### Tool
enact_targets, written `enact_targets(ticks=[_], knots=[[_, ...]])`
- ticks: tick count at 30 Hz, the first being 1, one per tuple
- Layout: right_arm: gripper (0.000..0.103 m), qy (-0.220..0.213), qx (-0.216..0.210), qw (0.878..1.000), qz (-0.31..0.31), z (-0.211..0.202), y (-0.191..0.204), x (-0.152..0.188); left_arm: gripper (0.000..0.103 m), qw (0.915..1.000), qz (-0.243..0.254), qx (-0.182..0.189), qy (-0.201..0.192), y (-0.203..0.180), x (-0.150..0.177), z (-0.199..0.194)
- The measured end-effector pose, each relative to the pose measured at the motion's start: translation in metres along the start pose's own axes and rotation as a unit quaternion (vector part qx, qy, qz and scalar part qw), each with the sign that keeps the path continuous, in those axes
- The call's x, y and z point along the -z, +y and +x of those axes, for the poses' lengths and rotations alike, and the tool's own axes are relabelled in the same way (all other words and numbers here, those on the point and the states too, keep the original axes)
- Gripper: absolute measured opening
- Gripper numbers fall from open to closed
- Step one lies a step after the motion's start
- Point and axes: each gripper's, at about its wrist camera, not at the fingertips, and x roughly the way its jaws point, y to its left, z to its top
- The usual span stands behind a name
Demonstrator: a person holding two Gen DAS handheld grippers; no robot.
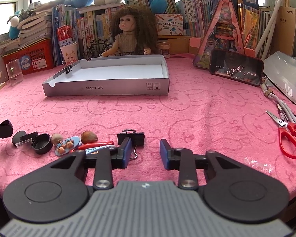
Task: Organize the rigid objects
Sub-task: 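Grasp the black lid with left tool while right tool grasps the black binder clip, then move the lid into the white tray with left tool while right tool moves the clip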
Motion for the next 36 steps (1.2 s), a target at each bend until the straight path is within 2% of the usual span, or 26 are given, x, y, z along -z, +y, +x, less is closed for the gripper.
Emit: enact_targets(ticks=[7,9,14,15,16,17,25,32,36], knots=[[0.045,-0.011,-0.013,1.0,-0.004,-0.001,0.007,-0.006,0.03,1.0,-0.001,-0.001,-0.001,0.002,0.001,0.001],[0.052,-0.011,-0.012,1.0,0.001,0.002,0.008,-0.007,0.03,1.0,-0.001,-0.001,0.0,0.002,0.001,0.001],[0.053,0.0,-0.008,1.0,0.014,0.01,0.008,-0.008,0.03,1.0,0.0,-0.002,-0.003,0.002,0.001,0.0],[0.052,0.003,-0.008,1.0,0.014,0.011,0.008,-0.008,0.03,1.0,-0.001,-0.003,-0.004,0.001,0.0,0.0],[0.041,0.004,-0.009,1.0,0.014,0.011,0.008,-0.007,0.03,1.0,-0.001,-0.004,-0.005,0.001,0.0,0.0],[0.038,0.003,-0.01,1.0,0.014,0.011,0.008,-0.007,0.03,1.0,0.0,-0.004,-0.005,0.001,-0.001,0.0],[0.037,-0.017,-0.008,1.0,0.006,0.006,0.009,-0.016,0.03,0.9997,0.007,0.0,-0.022,-0.003,-0.013,0.004],[0.037,-0.033,-0.02,0.999,0.026,0.014,0.004,-0.041,0.03,0.999,0.007,0.017,-0.04,-0.006,-0.045,0.016],[0.037,-0.036,-0.025,0.998,0.034,0.027,0.001,-0.06,0.03,0.9988,-0.014,0.036,-0.029,-0.006,-0.069,0.032]])
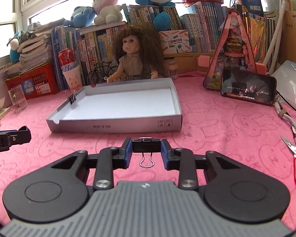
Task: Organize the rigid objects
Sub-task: 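Move the lid into the white tray with left tool while right tool moves the clip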
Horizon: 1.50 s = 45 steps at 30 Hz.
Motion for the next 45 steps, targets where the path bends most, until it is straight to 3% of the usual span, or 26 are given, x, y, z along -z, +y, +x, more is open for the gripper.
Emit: enact_targets(ticks=[7,18,24,34,45], knots=[[0.037,0.017,-0.005,1.0,0.022,0.033,-0.006,-0.029,0.03,1.0,-0.004,0.004,0.004,-0.004,-0.037,0.034],[0.037,0.055,-0.015,0.998,0.013,0.088,-0.001,-0.065,0.03,0.9982,-0.004,0.01,0.058,-0.018,-0.077,0.108],[0.037,0.079,-0.021,0.997,-0.001,0.115,0.006,-0.074,0.03,0.9955,-0.012,0.013,0.093,-0.02,-0.083,0.147],[0.037,0.168,-0.029,0.985,0.008,0.163,0.004,-0.082,0.03,0.9835,-0.029,0.025,0.177,-0.018,-0.09,0.198],[0.037,0.185,-0.026,0.982,0.0,0.175,0.009,-0.082,0.03,0.9844,-0.008,0.025,0.174,-0.029,-0.088,0.209]])
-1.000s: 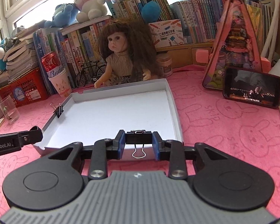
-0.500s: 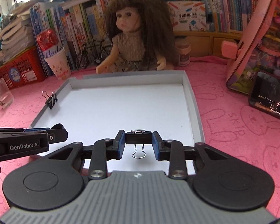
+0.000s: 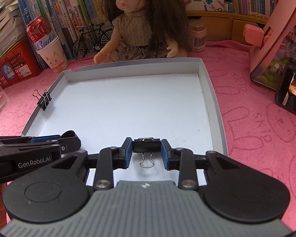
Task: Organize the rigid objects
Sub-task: 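Move the lid into the white tray with left tool while right tool moves the clip, then open left tool to drop the lid while right tool releases the binder clip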
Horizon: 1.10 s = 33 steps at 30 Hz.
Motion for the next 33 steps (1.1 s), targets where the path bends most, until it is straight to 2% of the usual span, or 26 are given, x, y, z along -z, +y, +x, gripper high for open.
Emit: enact_targets(ticks=[18,24,26,27,30,33], knots=[[0.037,-0.008,0.0,1.0,-0.004,0.006,0.003,0.003,0.03,0.9993,0.021,-0.011,-0.03,-0.007,0.002,0.006],[0.041,-0.012,0.0,1.0,-0.005,0.007,0.003,0.003,0.032,0.999,0.026,-0.014,-0.034,-0.01,0.003,0.006],[0.043,-0.014,0.0,1.0,-0.004,0.007,0.002,0.004,0.04,0.999,0.026,-0.01,-0.034,-0.01,0.003,0.006],[0.052,-0.015,0.0,1.0,-0.003,0.006,0.001,0.005,0.043,0.999,0.027,-0.01,-0.034,-0.01,0.004,0.006],[0.055,-0.017,-0.003,1.0,0.0,0.005,-0.001,0.005,0.053,0.9986,0.029,-0.024,-0.036,-0.01,0.004,0.006],[0.068,-0.025,-0.006,1.0,0.013,0.001,-0.008,0.006,0.062,0.9986,0.025,-0.027,-0.037,-0.005,0.004,0.003]])
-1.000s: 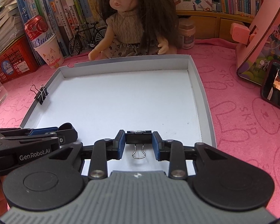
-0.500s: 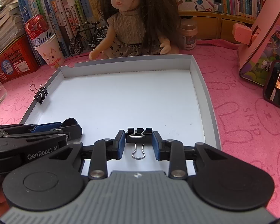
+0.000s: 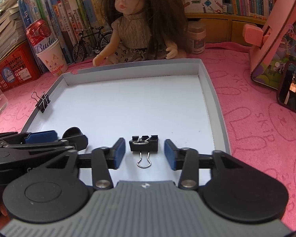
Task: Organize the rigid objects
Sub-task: 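Open left tool to drop the lid while right tool releases the binder clip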
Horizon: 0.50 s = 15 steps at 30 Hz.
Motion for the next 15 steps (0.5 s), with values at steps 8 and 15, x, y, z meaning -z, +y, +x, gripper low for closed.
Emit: enact_targets(ticks=[8,15], knots=[[0.082,-0.034,-0.01,0.999,0.006,-0.02,-0.007,0.001,0.077,0.9992,0.015,-0.004,-0.037,0.001,0.001,-0.021],[0.088,-0.059,-0.022,0.998,0.005,-0.039,-0.008,0.005,0.08,0.9984,0.011,0.004,-0.056,0.002,0.007,-0.042]])
